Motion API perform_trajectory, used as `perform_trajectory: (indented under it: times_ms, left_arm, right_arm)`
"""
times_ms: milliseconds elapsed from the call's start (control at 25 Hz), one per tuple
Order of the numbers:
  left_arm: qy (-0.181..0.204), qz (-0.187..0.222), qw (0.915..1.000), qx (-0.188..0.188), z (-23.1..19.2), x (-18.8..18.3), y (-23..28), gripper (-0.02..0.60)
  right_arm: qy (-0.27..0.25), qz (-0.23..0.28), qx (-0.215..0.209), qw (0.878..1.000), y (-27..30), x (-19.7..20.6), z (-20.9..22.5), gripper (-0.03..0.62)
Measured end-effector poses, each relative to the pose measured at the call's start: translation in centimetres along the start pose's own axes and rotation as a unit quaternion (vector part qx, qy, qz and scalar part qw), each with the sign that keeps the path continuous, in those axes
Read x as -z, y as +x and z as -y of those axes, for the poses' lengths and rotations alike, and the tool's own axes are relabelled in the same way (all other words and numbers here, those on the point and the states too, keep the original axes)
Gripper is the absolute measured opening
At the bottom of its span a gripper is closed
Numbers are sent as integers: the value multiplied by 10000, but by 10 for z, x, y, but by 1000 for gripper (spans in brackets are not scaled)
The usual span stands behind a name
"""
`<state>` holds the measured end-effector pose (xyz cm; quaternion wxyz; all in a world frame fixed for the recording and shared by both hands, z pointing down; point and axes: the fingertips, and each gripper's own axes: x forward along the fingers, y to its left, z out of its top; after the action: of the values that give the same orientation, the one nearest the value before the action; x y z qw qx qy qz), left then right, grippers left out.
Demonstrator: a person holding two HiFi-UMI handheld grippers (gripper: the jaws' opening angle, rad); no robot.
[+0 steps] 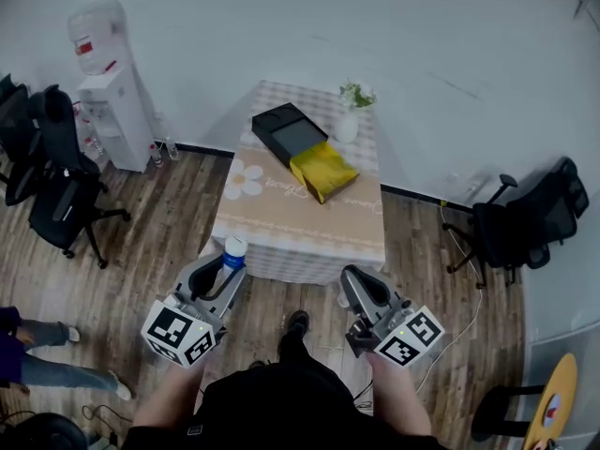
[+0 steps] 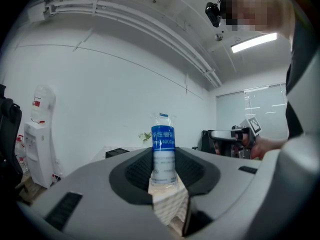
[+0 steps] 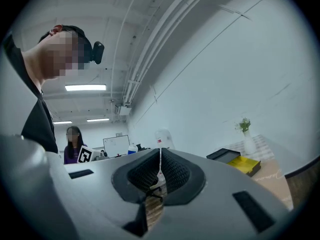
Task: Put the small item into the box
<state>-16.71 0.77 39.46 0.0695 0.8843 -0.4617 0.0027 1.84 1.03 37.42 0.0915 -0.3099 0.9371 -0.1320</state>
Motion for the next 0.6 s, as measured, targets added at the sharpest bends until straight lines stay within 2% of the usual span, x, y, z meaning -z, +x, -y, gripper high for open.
perform_trajectory:
  times_ms: [600]
  left_arm:
    - [35,-276,9994,-202,-34,-18,173,137]
  right_arm:
    - [357,-85,-427,9984,58,-31,165,38]
